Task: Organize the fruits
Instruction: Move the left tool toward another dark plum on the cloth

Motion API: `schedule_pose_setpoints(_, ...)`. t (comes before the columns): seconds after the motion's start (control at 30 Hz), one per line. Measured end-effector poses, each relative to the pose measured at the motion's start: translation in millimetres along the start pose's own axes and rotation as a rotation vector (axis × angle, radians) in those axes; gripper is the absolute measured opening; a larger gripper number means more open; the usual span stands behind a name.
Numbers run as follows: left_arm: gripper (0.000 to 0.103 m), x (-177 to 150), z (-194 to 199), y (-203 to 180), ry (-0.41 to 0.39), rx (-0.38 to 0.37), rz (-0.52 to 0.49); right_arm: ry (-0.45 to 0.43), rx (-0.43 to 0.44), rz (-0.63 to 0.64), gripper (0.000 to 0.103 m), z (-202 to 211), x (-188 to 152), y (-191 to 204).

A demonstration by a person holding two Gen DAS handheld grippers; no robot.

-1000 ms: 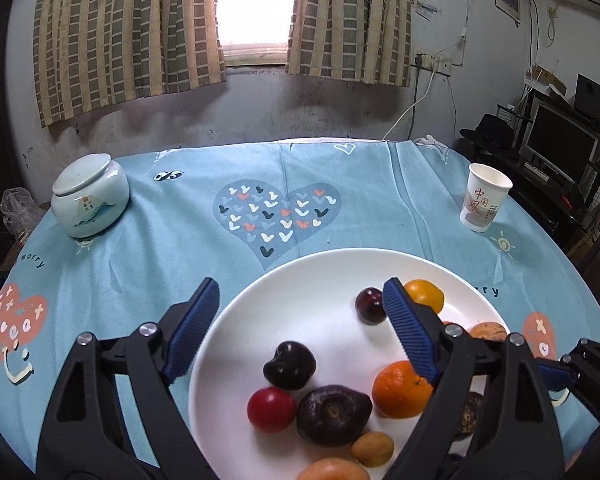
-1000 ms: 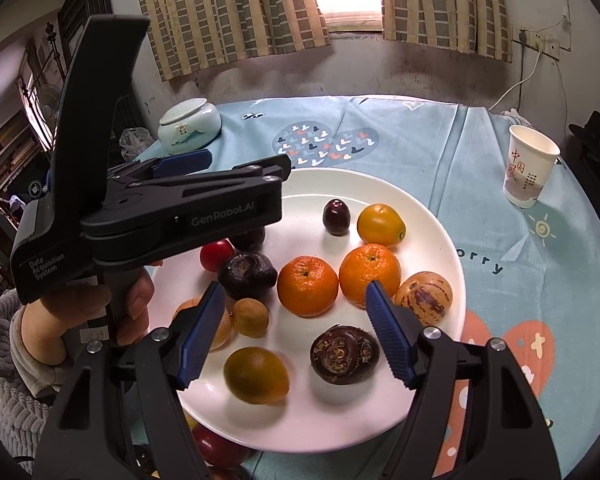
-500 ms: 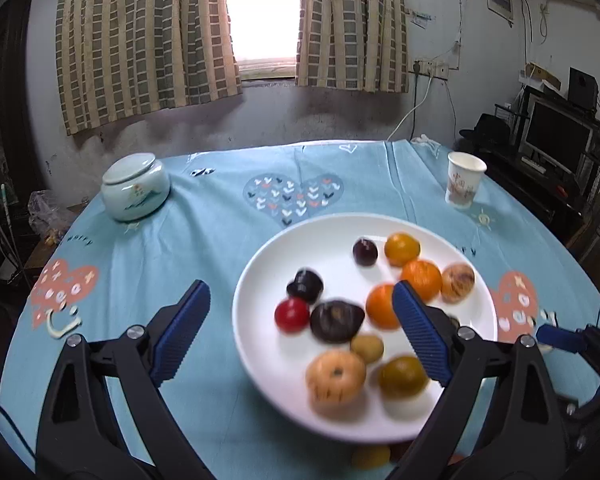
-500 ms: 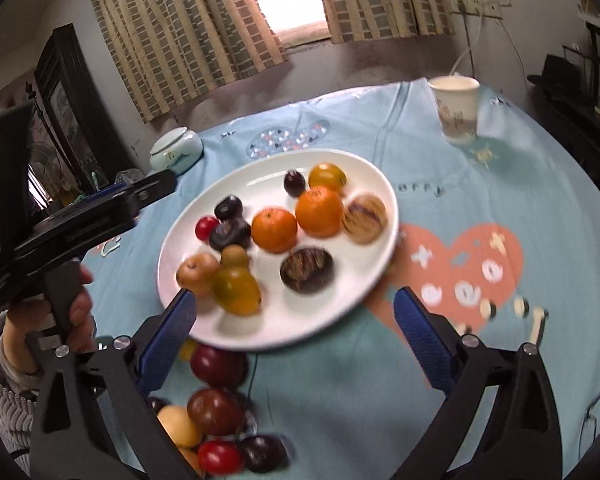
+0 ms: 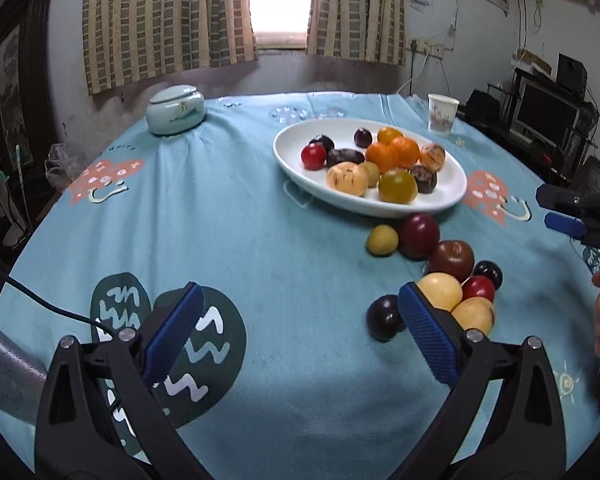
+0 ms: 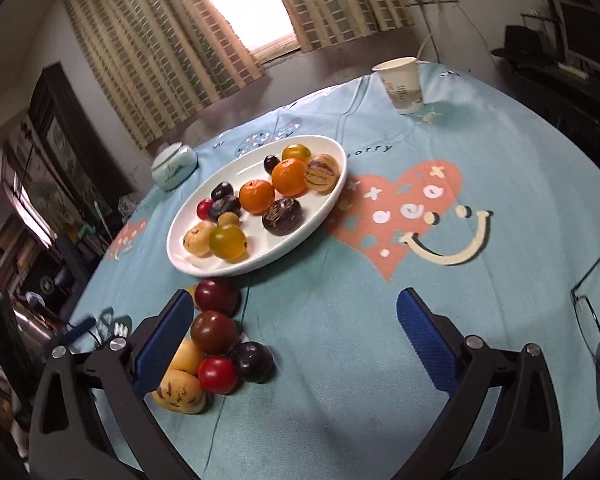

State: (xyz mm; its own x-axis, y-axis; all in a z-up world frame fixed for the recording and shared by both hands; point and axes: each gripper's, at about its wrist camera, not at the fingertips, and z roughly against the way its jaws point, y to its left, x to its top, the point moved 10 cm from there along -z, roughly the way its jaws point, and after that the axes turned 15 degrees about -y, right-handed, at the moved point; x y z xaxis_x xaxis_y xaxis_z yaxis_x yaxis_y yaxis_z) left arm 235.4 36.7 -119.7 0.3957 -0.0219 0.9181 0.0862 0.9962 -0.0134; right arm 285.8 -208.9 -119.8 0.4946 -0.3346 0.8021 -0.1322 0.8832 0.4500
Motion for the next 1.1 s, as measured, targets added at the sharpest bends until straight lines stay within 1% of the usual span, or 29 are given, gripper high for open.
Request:
schedule_pose_setpoints(0.1, 0.101, -3.3, -3.3, -5.3, 0.021, -0.01, -0.02, 0.015, -0.005, -0.031, 0.102, 0.3, -2.8, -5.5)
schedule_pose_setpoints(0.23, 0.101, -11.4, -10.7, -22.9, 0.065, -0.034, -0.104, 0.029, -0.013, -0.035, 0.102, -1.1, -4.6, -6.0)
schedule_pose_setpoints(0.3, 0.101, -15.1, -15.7, -27.7, 0.091, -0.042, -0.125, 0.033, -0.012, -0.035, 0.102, -1.6, -5.0, -5.5)
schedule_pose_setpoints(0.4, 0.101, -22.6, -23.8, -26.4, 0.137, -0.046, -0.118, 0.038, -0.013, -0.038, 0.102, -1.4, -5.8, -6.3)
schedule_pose_setpoints(0.47, 0.101, -30.5, -32.2, -20.9, 0.184, -0.033, -0.1, 0.046, -0.016, -0.045, 0.102, -2.3, -7.2, -7.4)
schedule_pose_setpoints(0.5, 0.101, -32.1, -33.8, -20.3, 0.19, -0.046, -0.082, 0.05, -0.018, -0.049, 0.102, -2.5, -7.9, -8.0)
schedule_pose_setpoints(0.57, 0.101, -32.8, -34.8, -20.1, 0.19, -0.049, -0.075, 0.052, -0.018, -0.055, 0.102, -2.7, -7.7, -8.4)
schedule_pose_setpoints(0.67, 0.101, -33.8, -35.2, -24.7, 0.191, -0.055, -0.1, 0.054, -0.018, -0.054, 0.102, -2.6, -7.8, -8.3)
schedule_pose_setpoints(0.73, 0.101, -32.5, -34.3, -26.8, 0.182, -0.05, -0.115, 0.059, -0.019, -0.054, 0.102, -3.0, -8.7, -8.7)
schedule_pose_setpoints(0.77, 0.101, -30.6, -34.2, -25.0, 0.171, -0.037, -0.123, 0.06, -0.019, -0.054, 0.102, -2.9, -8.9, -8.9)
schedule_pose_setpoints(0.83, 0.101, -22.2, -33.2, -10.8, 0.13, 0.014, -0.115, 0.058, -0.022, -0.057, 0.102, -2.8, -8.7, -9.7)
schedule_pose_setpoints(0.87, 0.101, -18.5, -32.5, 4.0, 0.115, 0.067, -0.091, 0.058, -0.022, -0.058, 0.102, -3.2, -8.4, -9.4)
schedule_pose_setpoints(0.9, 0.101, -18.3, -32.8, 20.3, 0.12, 0.134, -0.072, 0.057, -0.021, -0.062, 0.102, -3.0, -8.3, -9.7)
schedule_pose_setpoints(0.93, 0.101, -19.3, -32.0, 33.7, 0.128, 0.182, -0.051, 0.056, -0.02, -0.065, 0.102, -3.1, -8.2, -9.7)
schedule_pose_setpoints(0.97, 0.101, -18.7, -29.4, 42.6, 0.125, 0.186, -0.006, 0.057, -0.019, -0.067, 0.102, -3.2, -8.2, -9.8)
schedule_pose_setpoints(1.03, 0.101, -10.4, -20.2, 46.0, 0.081, 0.136, 0.071, 0.059, -0.015, -0.065, 0.102, -3.3, -8.5, -8.5)
schedule_pose_setpoints(1.07, 0.101, -5.5, -15.7, 43.1, 0.052, 0.113, 0.085, 0.059, -0.013, -0.063, 0.102, -3.3, -8.7, -7.7)
schedule_pose_setpoints(1.1, 0.101, -3.5, -14.1, 37.3, 0.041, 0.094, 0.071, 0.058, -0.012, -0.062, 0.102, -3.0, -8.5, -7.2)
